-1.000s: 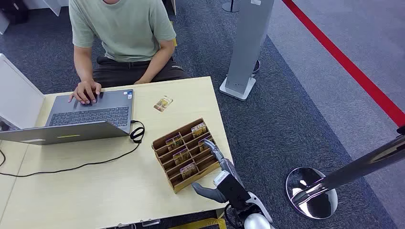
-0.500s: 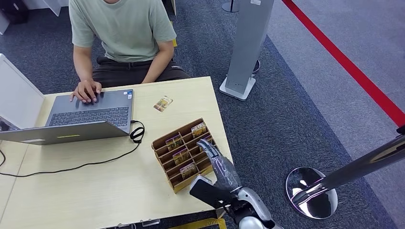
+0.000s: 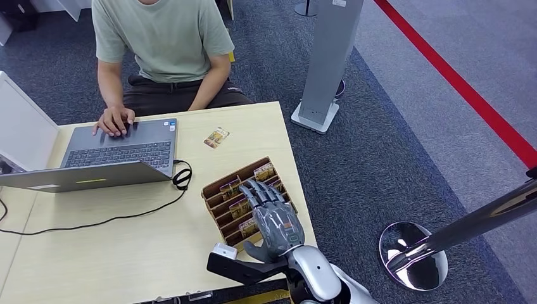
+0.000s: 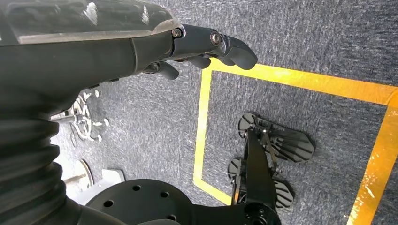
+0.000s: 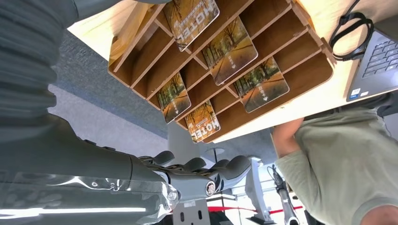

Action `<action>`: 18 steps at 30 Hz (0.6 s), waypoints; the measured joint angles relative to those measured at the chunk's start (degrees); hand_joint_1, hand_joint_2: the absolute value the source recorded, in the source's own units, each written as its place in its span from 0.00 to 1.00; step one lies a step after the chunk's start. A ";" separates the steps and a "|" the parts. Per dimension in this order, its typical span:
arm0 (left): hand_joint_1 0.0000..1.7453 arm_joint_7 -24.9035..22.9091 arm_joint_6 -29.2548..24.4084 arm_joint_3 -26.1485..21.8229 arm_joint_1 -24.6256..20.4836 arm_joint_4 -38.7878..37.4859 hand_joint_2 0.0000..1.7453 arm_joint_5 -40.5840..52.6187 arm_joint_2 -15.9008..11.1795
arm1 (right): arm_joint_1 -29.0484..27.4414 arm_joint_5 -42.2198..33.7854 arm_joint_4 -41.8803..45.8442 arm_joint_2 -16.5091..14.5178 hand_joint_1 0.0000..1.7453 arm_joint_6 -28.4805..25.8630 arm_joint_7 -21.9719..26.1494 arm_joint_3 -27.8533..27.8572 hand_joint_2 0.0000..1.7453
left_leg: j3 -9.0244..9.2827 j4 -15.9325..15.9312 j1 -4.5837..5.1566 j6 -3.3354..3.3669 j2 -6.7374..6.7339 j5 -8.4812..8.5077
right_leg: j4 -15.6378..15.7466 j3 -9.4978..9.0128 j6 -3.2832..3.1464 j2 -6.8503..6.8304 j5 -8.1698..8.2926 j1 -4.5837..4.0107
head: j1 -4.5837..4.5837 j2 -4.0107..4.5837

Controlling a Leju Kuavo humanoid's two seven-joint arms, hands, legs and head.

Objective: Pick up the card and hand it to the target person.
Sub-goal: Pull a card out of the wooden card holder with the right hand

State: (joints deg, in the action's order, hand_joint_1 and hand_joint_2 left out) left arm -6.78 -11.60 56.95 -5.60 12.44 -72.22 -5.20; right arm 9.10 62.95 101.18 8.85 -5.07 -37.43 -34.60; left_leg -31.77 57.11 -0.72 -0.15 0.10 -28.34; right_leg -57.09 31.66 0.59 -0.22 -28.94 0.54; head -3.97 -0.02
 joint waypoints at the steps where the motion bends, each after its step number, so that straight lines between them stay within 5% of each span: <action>1: 0.00 -0.04 0.01 0.06 -0.01 0.00 1.00 0.07 0.00 | -0.03 0.27 0.00 0.00 0.08 -0.32 -0.29 -0.35 1.00 | 0.00 0.00 0.00 0.00 0.00 0.00 | 0.00 0.00 0.00 0.00 0.00 0.00 | 0.00 0.00; 18: 0.00 -0.67 -0.33 0.51 -0.03 0.00 1.00 0.01 0.20 | 1.11 -1.70 -2.22 -1.23 0.29 -1.35 -0.27 -4.07 1.00 | -0.01 0.00 0.00 0.00 0.00 0.00 | -0.01 -0.01 0.00 0.00 0.00 0.00 | 0.01 0.00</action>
State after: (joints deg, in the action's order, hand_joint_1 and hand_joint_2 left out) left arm -7.45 -11.93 57.46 -5.62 12.44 -72.22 -5.00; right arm 10.21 61.25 98.96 7.62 -6.42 -37.70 -38.67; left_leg -31.78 57.10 -0.72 -0.15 0.10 -28.34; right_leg -57.10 31.66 0.58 -0.22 -28.94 0.53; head -3.96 -0.02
